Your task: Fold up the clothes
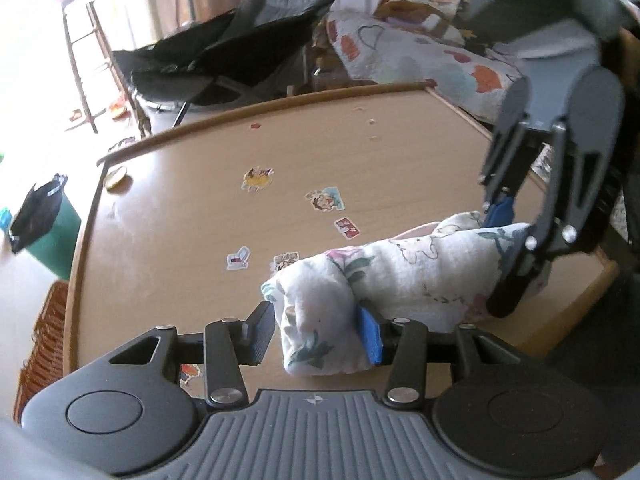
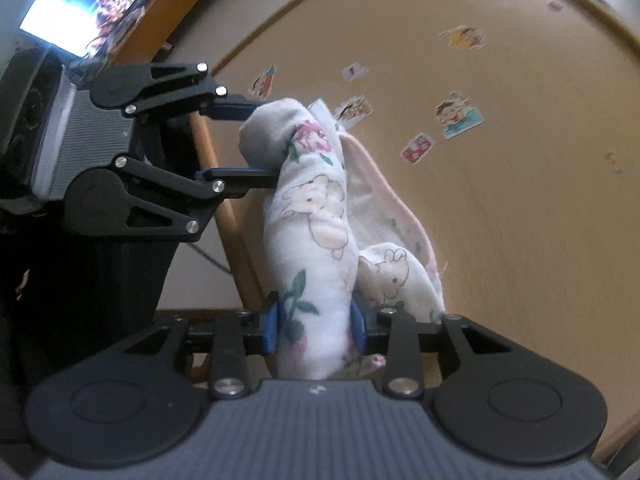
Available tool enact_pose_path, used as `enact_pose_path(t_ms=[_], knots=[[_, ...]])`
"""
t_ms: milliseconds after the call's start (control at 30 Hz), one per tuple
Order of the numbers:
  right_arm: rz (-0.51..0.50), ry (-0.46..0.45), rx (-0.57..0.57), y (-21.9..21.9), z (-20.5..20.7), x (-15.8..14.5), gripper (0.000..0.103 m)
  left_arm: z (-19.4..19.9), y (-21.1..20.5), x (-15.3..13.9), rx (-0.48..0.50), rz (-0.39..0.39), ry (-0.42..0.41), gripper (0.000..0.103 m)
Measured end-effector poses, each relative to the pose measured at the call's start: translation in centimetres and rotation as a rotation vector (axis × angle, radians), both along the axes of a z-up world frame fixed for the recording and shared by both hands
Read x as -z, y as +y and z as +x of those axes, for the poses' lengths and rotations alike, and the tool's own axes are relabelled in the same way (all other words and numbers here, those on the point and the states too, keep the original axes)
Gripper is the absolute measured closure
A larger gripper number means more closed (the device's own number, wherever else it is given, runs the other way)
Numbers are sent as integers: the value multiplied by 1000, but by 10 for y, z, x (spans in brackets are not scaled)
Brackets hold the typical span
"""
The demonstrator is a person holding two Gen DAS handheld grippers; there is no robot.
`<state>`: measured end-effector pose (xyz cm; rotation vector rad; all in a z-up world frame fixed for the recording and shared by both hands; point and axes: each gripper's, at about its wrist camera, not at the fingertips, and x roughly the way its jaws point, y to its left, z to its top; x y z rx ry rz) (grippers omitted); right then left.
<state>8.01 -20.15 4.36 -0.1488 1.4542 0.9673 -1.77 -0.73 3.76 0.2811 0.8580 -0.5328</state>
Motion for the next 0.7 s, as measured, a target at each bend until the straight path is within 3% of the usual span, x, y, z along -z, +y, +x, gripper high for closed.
enact_pose_path(t_ms=[167, 300, 567, 700], knots=[[-47, -140, 63, -4, -28, -19, 61, 6, 3, 3, -19, -16, 30, 54], [-74, -246, 185, -12, -40, -34, 61, 13, 6, 8, -55, -39, 61, 52], [-66, -377, 410, -25, -68, -48, 61, 28, 4, 14, -112, -21, 103, 35], [-8, -520, 502, -22, -94, -63, 61, 35, 5, 18, -161, -35, 130, 29]])
